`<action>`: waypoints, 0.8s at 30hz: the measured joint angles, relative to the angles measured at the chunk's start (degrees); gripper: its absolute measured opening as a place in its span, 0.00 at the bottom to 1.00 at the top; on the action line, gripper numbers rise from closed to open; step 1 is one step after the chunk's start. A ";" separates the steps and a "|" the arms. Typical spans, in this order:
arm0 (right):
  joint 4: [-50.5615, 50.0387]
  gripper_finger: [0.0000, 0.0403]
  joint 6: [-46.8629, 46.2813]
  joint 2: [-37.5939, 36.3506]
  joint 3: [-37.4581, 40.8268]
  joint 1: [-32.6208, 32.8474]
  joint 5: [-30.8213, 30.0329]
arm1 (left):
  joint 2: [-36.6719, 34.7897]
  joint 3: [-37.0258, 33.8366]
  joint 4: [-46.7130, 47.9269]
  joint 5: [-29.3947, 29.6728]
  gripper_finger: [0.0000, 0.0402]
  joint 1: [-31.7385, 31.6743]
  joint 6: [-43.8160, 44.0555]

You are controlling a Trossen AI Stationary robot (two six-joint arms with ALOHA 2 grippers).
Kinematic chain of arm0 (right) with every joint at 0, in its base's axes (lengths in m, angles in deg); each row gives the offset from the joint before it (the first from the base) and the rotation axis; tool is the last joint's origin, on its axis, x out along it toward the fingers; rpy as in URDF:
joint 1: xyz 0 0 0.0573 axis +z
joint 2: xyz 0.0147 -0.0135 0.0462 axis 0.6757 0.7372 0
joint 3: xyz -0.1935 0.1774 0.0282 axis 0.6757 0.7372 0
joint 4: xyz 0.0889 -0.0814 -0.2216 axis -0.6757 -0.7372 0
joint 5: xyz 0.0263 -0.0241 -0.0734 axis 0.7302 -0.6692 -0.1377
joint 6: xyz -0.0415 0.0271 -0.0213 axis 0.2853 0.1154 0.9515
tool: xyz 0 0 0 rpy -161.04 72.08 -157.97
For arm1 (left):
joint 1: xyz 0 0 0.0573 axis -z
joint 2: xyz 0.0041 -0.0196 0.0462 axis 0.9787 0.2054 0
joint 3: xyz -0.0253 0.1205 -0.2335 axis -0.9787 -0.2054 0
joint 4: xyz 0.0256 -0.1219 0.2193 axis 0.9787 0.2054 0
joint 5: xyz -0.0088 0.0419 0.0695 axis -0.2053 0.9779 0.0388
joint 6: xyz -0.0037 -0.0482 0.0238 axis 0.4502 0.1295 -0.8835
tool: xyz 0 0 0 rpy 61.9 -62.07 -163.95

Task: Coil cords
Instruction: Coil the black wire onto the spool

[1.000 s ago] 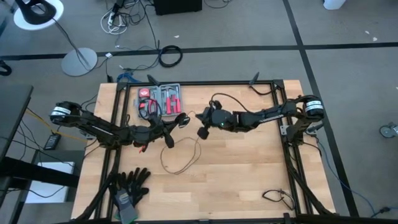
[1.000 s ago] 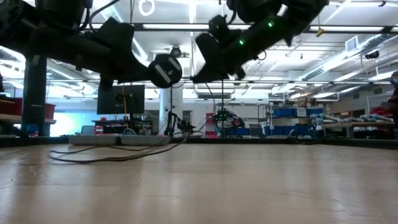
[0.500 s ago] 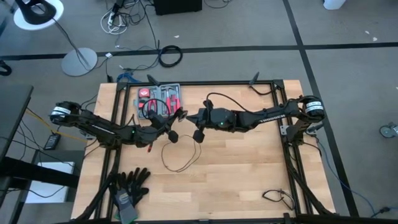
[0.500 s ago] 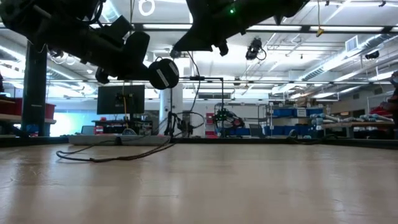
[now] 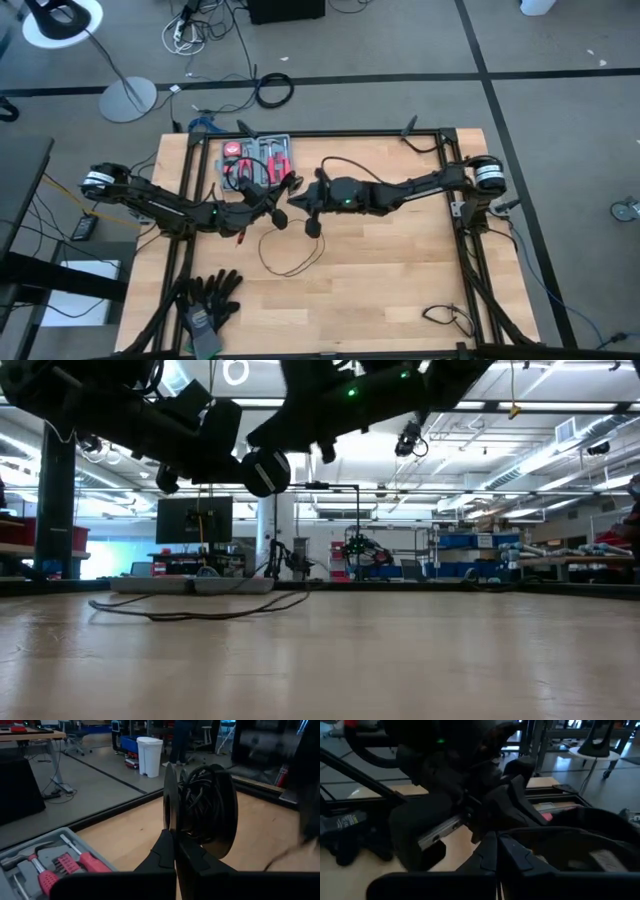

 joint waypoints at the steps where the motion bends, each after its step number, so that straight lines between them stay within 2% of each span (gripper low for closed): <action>1: 0.23 0.00 -0.01 0.95 -0.69 0.11 0.02 | 0.00 0.00 -0.01 -0.08 0.00 0.00 0.00; 16: -1.74 0.09 0.07 6.87 -1.83 0.27 0.90 | 0.04 -0.02 -4.17 -0.92 0.00 -0.02 0.13; 24: -18.85 0.20 -2.94 6.40 -1.81 0.26 -0.86 | 0.02 -0.04 -6.66 -3.50 0.00 -0.02 1.53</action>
